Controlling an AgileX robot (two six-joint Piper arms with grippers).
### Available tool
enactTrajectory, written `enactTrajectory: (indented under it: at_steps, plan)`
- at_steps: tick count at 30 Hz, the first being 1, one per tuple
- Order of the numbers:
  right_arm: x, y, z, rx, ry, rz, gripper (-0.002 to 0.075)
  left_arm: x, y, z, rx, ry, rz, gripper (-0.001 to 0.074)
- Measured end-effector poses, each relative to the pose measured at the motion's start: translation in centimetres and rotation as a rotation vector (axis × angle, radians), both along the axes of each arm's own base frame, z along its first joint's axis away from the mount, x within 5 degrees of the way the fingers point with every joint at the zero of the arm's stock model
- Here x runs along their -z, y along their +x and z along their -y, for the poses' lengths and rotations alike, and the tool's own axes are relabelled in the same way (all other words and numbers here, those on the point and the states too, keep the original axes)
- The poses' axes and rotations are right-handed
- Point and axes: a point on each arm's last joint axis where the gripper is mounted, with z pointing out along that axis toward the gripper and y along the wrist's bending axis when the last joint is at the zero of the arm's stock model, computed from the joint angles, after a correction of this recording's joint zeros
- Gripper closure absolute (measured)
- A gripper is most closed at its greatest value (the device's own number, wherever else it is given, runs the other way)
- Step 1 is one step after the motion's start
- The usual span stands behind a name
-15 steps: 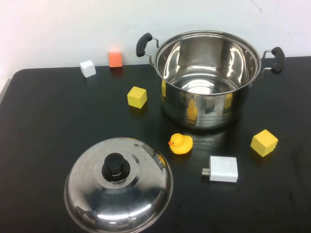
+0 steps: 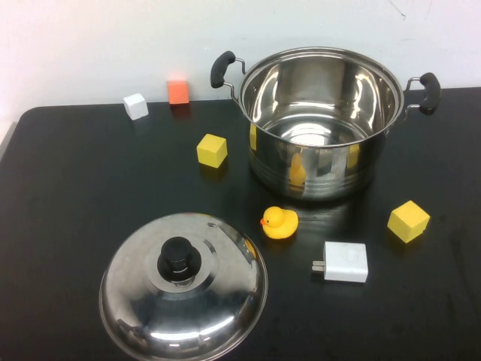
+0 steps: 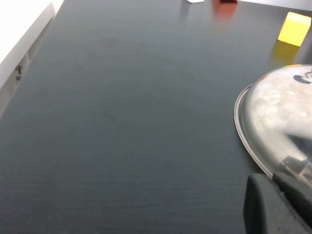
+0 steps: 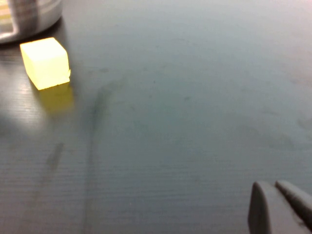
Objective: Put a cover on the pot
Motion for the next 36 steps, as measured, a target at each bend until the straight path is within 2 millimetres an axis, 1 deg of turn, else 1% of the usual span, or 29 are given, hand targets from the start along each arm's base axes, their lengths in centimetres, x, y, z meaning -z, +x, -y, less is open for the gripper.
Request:
enactTrajectory:
  at_steps: [26, 29, 31, 36]
  plan:
    - [0.0, 0.0, 0.0, 0.0, 0.0, 0.0, 0.0728, -0.1, 0.0, 0.0, -0.002, -0.005, 0.012, 0.0738]
    - [0.0, 0.0, 0.0, 0.0, 0.0, 0.0, 0.0728, -0.4, 0.2, -0.1, -0.009, -0.01, 0.062, 0.0738]
    - [0.0, 0.0, 0.0, 0.0, 0.0, 0.0, 0.0728, -1.0, 0.3, -0.1, -0.017, -0.014, 0.126, 0.0738]
    - [0.0, 0.0, 0.0, 0.0, 0.0, 0.0, 0.0728, -3.6, 0.3, -0.5, -0.053, -0.032, 0.414, 0.0738]
